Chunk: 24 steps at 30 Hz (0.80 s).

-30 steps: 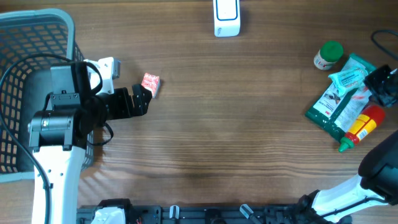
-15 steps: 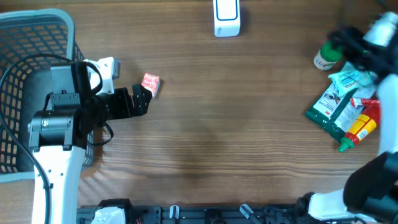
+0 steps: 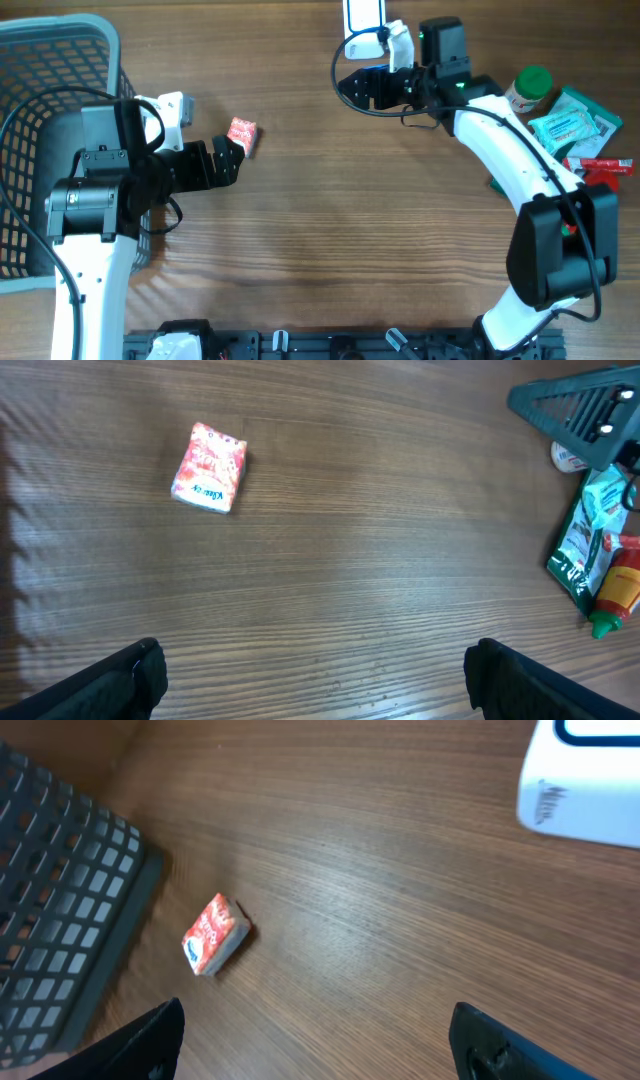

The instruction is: Scan the item barcode

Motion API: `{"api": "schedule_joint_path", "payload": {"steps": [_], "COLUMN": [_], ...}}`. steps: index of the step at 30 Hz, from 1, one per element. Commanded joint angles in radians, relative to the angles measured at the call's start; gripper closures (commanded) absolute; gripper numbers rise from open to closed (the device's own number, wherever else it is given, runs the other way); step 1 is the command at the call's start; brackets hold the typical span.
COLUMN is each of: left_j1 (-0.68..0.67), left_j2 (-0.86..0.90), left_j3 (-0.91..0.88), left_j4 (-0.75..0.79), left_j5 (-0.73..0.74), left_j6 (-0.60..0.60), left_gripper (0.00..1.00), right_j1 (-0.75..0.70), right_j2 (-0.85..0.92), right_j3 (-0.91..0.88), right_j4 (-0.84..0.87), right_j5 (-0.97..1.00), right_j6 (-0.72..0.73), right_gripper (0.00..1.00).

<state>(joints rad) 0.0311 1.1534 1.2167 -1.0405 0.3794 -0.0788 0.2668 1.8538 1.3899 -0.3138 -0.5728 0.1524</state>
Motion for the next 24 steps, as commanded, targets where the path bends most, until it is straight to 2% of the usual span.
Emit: {"api": "schedule_joint_path", "payload": {"steps": [1,13,19,21,24], "left_j1": [0.0,0.0,-0.01,-0.038,-0.139], "left_j2": [-0.002,0.001,0.061,0.103,0.169], "left_j3": [0.007,0.007,0.004,0.004,0.004], "left_j4": [0.002,0.035,0.048,0.066,0.108], "left_j5": [0.011,0.011,-0.009,-0.114,-0.379], "left_j6": [0.023,0.023,0.019,0.019,0.018], "left_gripper": [0.0,0.0,0.0,0.0,0.0], "right_j1": [0.009,0.001,-0.024,-0.05,-0.108], "right_j2": [0.029,0.029,0.027,0.027,0.026], "right_j3": [0.005,0.005,0.005,0.005,0.005], "right_j4": [0.007,-0.042,-0.071,-0.089,-0.132], "right_j5": [0.031,0.034,0.034,0.034,0.032], "right_j6": [0.005,0.004,0.003,0.005,0.004], "right_gripper": [0.15,0.15,0.15,0.15,0.16]}}
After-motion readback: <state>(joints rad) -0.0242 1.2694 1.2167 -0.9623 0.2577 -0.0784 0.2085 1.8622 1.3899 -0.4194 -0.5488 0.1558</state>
